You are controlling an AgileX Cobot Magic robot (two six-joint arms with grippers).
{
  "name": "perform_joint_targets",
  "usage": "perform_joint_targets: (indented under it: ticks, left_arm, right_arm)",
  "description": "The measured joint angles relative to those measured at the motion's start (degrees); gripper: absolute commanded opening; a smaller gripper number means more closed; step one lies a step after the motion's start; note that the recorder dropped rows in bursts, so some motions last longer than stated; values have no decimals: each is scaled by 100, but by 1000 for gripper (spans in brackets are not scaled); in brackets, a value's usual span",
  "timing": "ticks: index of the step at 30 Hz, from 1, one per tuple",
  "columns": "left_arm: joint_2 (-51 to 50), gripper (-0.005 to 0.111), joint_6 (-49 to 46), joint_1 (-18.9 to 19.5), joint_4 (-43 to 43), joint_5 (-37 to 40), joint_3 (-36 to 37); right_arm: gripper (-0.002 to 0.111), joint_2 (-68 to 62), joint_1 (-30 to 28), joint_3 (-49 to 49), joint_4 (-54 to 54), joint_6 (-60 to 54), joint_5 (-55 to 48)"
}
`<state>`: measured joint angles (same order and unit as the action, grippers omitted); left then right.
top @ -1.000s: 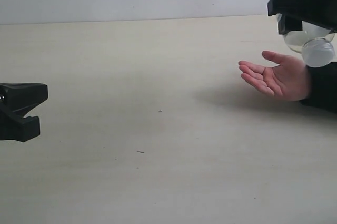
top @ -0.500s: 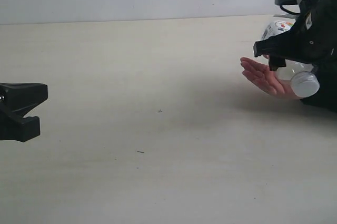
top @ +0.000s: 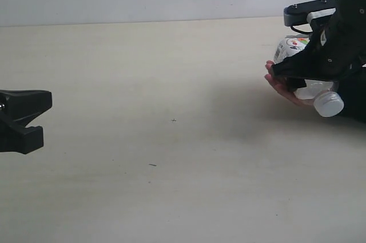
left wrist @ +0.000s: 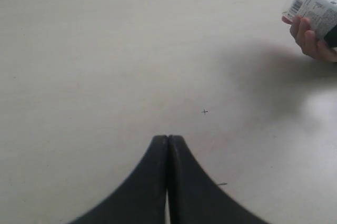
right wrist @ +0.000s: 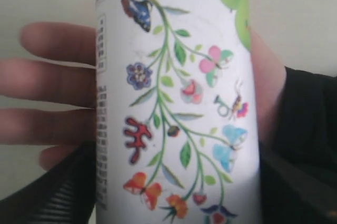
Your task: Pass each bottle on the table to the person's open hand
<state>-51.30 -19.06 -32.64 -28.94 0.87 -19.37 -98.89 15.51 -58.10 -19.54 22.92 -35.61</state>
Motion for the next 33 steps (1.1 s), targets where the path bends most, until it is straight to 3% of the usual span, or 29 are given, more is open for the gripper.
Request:
perform_joint_targets:
  ticks: [5, 18, 31, 33]
  left_arm:
    - [0, 0, 0, 0, 0, 0, 0]
    - [0, 0, 0, 0, 0, 0, 0]
    - [0, 0, 0, 0, 0, 0, 0]
    - [0, 0, 0, 0, 0, 0, 0]
  right_arm:
    - [93, 0, 0, 0, 11, 0, 18]
    - [93, 447, 0, 0, 19, -131, 44]
    - [92, 2359, 0, 0, 240, -484, -196]
    - [84, 2579, 0, 0, 618, -846, -263]
